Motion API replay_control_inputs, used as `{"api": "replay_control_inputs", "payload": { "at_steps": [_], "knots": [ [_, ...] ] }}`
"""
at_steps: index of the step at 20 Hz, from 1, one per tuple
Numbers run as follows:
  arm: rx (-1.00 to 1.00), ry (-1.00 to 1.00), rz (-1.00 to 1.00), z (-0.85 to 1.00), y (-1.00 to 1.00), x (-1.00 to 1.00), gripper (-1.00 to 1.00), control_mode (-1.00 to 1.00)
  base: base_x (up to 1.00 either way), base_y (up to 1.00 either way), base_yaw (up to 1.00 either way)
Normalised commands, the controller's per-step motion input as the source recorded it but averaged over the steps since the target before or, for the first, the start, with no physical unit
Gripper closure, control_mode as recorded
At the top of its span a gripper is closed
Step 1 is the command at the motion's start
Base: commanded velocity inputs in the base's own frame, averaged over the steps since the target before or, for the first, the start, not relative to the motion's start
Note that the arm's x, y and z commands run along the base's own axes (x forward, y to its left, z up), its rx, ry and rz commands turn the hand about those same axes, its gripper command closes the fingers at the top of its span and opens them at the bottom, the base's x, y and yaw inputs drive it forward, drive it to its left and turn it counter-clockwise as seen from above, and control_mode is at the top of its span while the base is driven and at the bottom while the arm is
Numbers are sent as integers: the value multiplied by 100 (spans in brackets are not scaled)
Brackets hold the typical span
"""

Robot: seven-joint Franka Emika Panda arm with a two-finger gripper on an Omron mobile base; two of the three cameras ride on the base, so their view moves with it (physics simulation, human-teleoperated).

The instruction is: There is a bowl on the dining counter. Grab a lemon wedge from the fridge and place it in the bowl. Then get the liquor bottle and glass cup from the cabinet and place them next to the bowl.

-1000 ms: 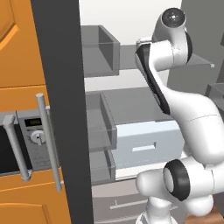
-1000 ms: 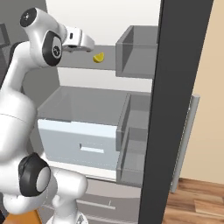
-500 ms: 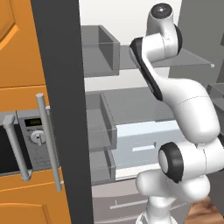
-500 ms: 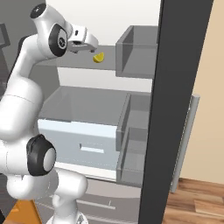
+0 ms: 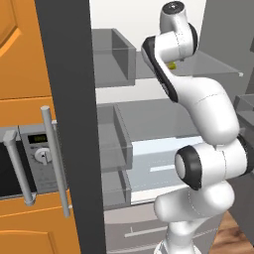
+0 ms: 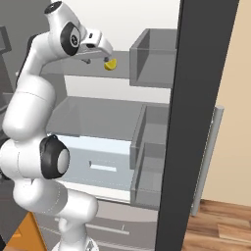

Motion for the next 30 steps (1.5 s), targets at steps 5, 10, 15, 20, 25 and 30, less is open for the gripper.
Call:
{"api": "replay_control_inputs", "payload": {
  "at_steps": [5,10,15,20,25,30],
  "knots": [
    [1,4,0,-5,-15,5,-100,-100,0,0,0],
    [4,3,0,-13,-24,0,-100,-100,0,0,0],
    [2,4,0,-15,-12,5,-100,-100,0,0,0],
    [1,3,0,-16,0,13,-100,-100,0,0,0],
    [1,2,0,-19,0,10,-100,-100,0,0,0],
    [2,3,0,-24,-4,8,-100,-100,0,0,0]
  ]
}}
